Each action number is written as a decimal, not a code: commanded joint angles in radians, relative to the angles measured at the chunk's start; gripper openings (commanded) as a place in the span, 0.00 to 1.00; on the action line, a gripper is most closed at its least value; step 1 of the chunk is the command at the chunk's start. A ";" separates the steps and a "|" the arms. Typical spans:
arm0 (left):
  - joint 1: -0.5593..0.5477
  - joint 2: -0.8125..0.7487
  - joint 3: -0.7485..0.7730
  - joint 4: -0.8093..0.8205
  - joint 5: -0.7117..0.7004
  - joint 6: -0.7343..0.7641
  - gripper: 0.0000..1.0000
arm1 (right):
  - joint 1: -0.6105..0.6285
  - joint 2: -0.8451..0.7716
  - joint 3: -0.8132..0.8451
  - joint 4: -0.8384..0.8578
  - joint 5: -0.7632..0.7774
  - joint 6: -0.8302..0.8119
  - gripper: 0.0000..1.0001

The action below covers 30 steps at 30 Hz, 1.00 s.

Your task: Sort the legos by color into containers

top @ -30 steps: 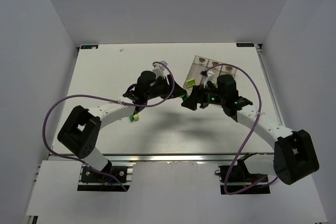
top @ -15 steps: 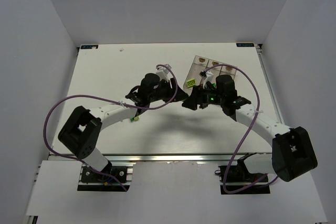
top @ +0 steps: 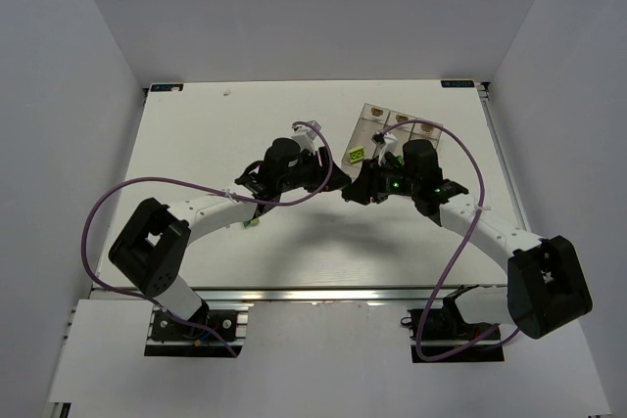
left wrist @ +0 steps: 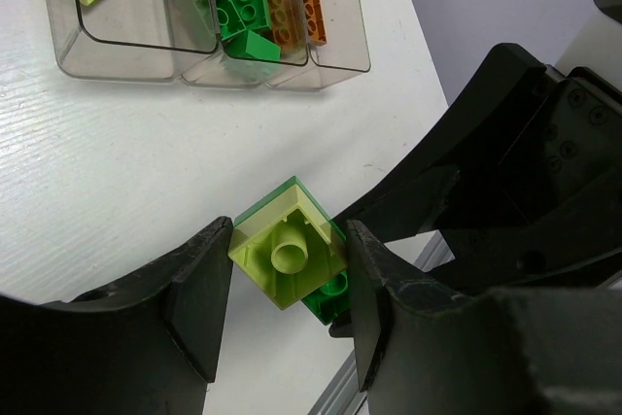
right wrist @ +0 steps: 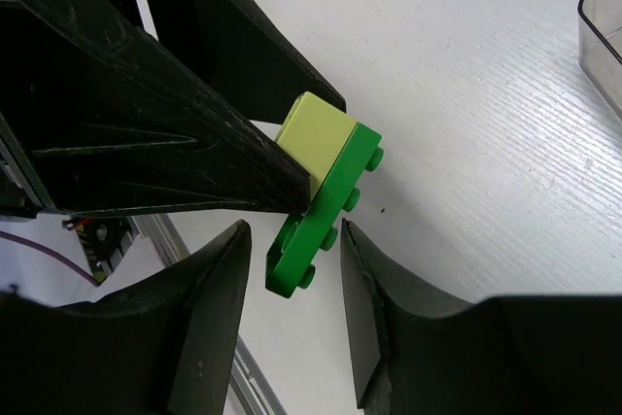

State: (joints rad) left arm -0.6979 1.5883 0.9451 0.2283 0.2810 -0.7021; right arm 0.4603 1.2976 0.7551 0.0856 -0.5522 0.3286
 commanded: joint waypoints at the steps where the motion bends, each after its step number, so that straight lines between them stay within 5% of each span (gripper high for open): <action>1: -0.009 -0.037 0.031 -0.009 -0.014 0.016 0.00 | 0.003 0.006 0.021 0.039 -0.026 -0.011 0.47; 16: -0.025 -0.044 0.037 -0.012 -0.019 0.027 0.00 | 0.005 0.022 0.023 0.039 -0.046 -0.029 0.33; 30: -0.025 -0.110 0.032 -0.029 -0.052 0.055 0.00 | -0.021 0.012 0.024 0.026 0.037 -0.072 0.09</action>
State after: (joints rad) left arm -0.7132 1.5349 0.9451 0.1883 0.2424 -0.6632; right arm 0.4461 1.3186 0.7551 0.0822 -0.5182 0.2802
